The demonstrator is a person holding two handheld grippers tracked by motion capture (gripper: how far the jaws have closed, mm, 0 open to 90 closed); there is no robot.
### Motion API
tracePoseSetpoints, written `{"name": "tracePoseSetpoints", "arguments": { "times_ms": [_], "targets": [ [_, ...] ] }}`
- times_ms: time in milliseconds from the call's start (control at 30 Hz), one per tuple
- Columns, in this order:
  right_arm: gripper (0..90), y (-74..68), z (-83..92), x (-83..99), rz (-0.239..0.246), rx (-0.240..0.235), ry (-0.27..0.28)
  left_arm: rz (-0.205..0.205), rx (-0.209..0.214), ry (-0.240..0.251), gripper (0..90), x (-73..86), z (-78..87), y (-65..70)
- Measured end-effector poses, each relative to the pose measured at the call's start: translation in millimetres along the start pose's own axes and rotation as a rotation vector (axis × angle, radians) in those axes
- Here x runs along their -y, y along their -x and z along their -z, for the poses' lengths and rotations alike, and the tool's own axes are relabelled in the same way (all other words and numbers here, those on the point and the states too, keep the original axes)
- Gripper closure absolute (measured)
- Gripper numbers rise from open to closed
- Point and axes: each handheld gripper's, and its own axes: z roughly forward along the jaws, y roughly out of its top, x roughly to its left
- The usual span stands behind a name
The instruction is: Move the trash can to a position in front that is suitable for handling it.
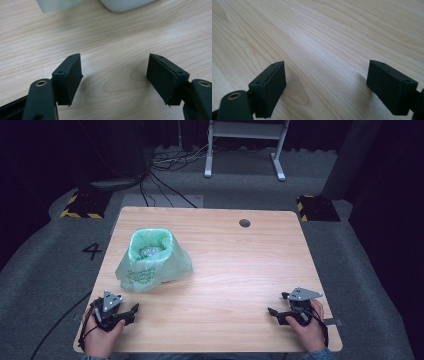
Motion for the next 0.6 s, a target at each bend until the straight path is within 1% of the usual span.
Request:
{"name": "tracePoseSetpoints", "arguments": {
  "times_ms": [33,67,133,167,233,300,333,367,400,433,467,500,567,600],
  "targets": [
    [16.0,0.0,0.0,0.0,0.0,0.0,0.0,0.012,0.01,0.013,28.6,-1.1,2.6,-0.6],
    [16.0,0.0,-0.1,-0.1,0.0,0.0,0.0,0.015,0.016,0.015,28.5,-2.5,5.9,-1.7],
    [16.0,0.1,-0.1,-0.1,0.001,-0.001,0.0,0.022,0.018,0.018,28.1,-3.8,9.2,-2.7],
    [16.0,0.0,-0.1,-0.1,0.001,-0.001,0.0,0.032,0.024,0.036,27.9,-6.3,15.1,-4.7],
    [16.0,0.0,-0.2,-0.1,0.001,-0.001,0.0,0.035,0.031,0.04,27.8,-7.5,17.9,-5.5],
    [15.9,0.0,-0.2,-0.1,0.001,0.0,0.0,0.037,0.053,0.023,27.1,-11.5,25.5,-8.8],
    [16.0,0.0,-0.1,-0.1,0.001,-0.001,0.0,0.037,0.053,0.023,26.9,-11.5,25.5,-8.8],
    [15.9,0.0,-0.2,-0.1,0.001,0.0,0.0,0.049,0.057,0.013,26.8,-12.8,28.7,-9.7],
    [16.0,0.0,-0.2,-0.1,0.001,-0.001,0.0,0.059,0.055,0.02,26.5,-15.9,36.7,-12.3],
    [15.9,0.0,-0.2,-0.1,0.001,-0.001,0.0,0.059,0.055,0.02,26.2,-15.9,36.7,-12.3],
    [15.9,0.0,-0.2,-0.1,0.001,0.0,0.0,0.069,0.053,0.044,26.0,-20.1,47.3,-15.4],
    [15.9,0.0,-0.2,-0.1,0.001,0.0,0.0,0.075,0.051,0.061,25.9,-22.5,53.0,-16.9],
    [16.0,0.0,-0.1,-0.1,0.001,-0.001,0.0,0.072,0.046,0.087,25.3,-27.1,64.5,-20.1],
    [15.9,0.0,-0.1,-0.1,0.001,-0.001,0.0,0.072,0.046,0.087,25.1,-27.1,64.5,-20.1]
  ]
}}
